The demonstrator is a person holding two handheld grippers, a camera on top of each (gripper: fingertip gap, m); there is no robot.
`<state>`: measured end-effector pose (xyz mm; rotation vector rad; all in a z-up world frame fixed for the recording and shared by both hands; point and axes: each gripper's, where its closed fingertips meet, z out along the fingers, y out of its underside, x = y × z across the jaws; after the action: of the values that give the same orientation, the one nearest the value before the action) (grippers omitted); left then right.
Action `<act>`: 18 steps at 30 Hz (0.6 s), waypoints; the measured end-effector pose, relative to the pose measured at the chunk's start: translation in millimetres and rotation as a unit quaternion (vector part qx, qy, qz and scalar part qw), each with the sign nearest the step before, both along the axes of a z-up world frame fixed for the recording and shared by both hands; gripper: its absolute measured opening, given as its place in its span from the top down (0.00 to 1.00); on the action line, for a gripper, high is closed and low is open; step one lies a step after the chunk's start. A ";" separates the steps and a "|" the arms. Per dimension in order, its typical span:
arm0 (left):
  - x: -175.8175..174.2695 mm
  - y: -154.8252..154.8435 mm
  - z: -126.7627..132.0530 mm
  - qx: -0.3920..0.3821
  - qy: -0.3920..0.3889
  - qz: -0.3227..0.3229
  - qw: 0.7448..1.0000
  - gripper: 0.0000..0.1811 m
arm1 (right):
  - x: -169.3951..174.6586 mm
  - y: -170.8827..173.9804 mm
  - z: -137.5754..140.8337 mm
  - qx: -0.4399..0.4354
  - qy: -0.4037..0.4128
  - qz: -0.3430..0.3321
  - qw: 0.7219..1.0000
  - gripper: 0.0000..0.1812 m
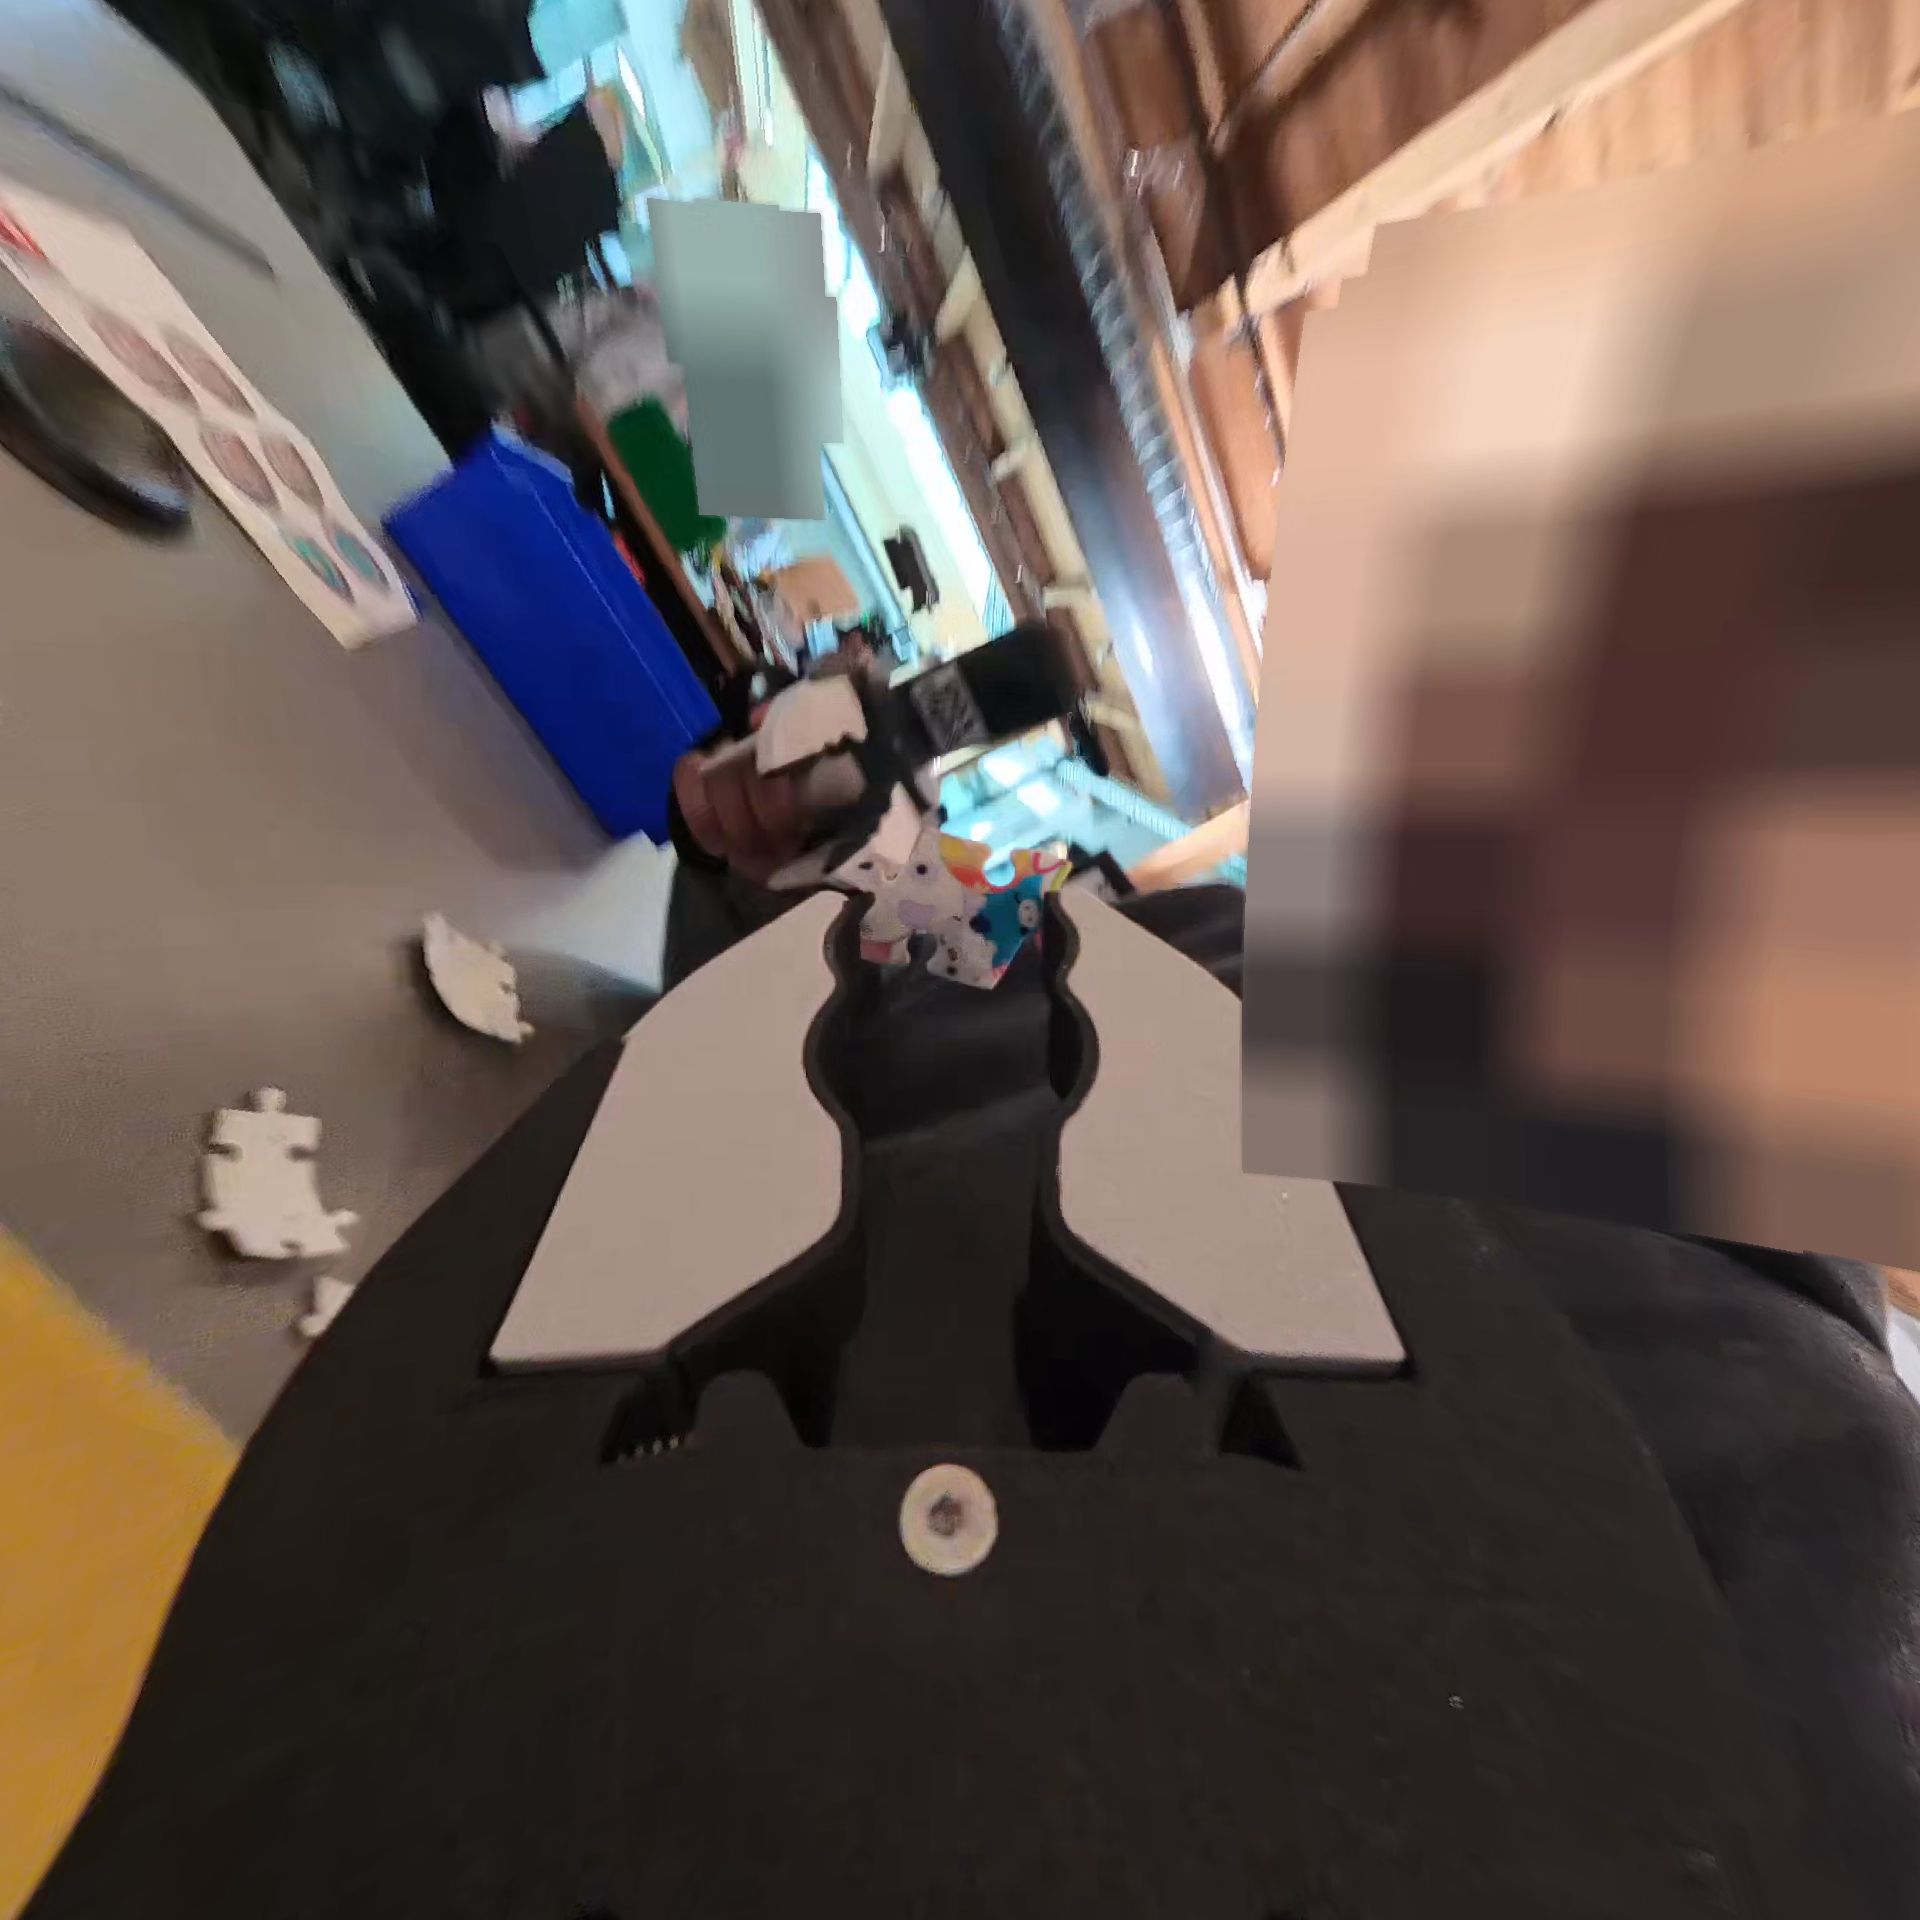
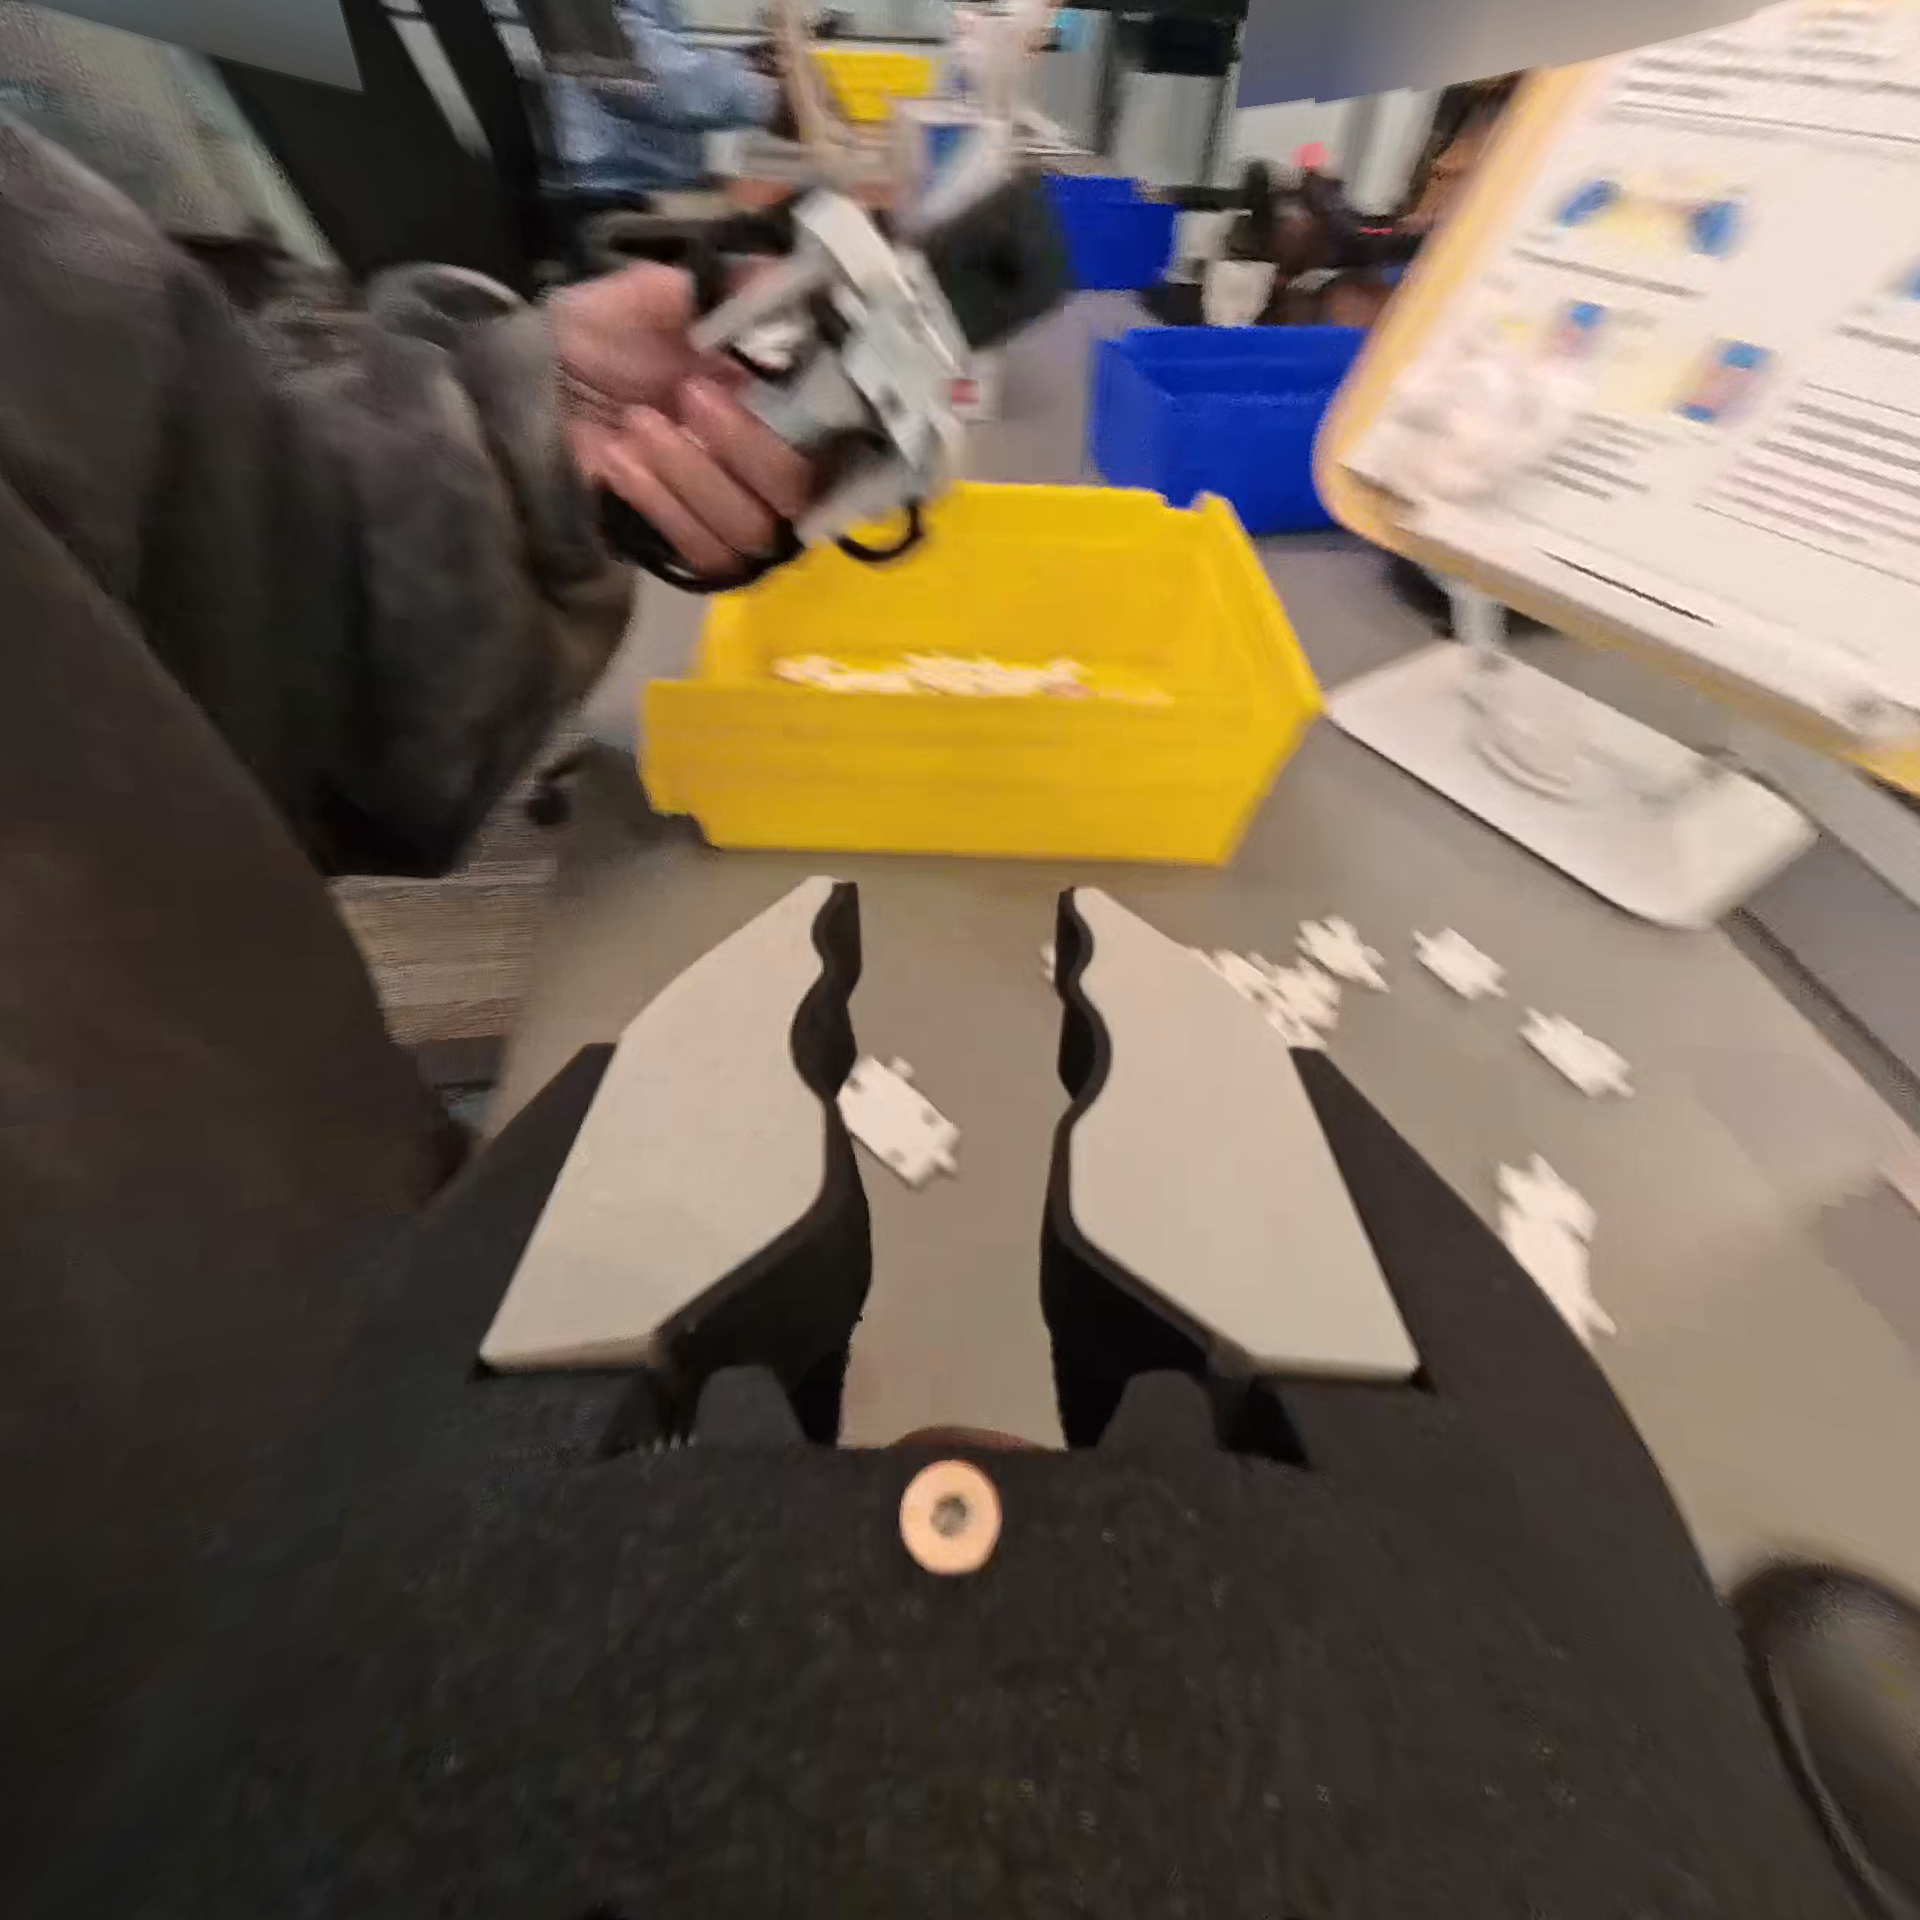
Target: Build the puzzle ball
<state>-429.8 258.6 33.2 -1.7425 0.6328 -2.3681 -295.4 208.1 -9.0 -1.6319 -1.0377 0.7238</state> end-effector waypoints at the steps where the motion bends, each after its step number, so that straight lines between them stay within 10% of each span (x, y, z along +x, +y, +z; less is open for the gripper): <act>1: 12.5 -12.6 0.4 0.001 0.014 -0.027 1.000 0.82 | -18.3 -3.0 8.0 -0.004 0.002 0.036 0.999 0.81; 10: 77.5 -96.9 -12.4 -0.010 0.099 -0.188 0.977 0.82 | -53.0 -39.4 31.8 0.028 0.000 0.165 0.986 0.89; 18: 96.7 -102.5 -17.5 0.005 0.117 -0.167 0.979 0.86 | -36.6 -51.0 19.0 0.035 -0.028 0.155 0.987 0.99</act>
<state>-333.1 156.1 15.7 -2.0716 1.0454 -2.3687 -332.0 157.1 10.0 -1.4540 -1.3617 0.8385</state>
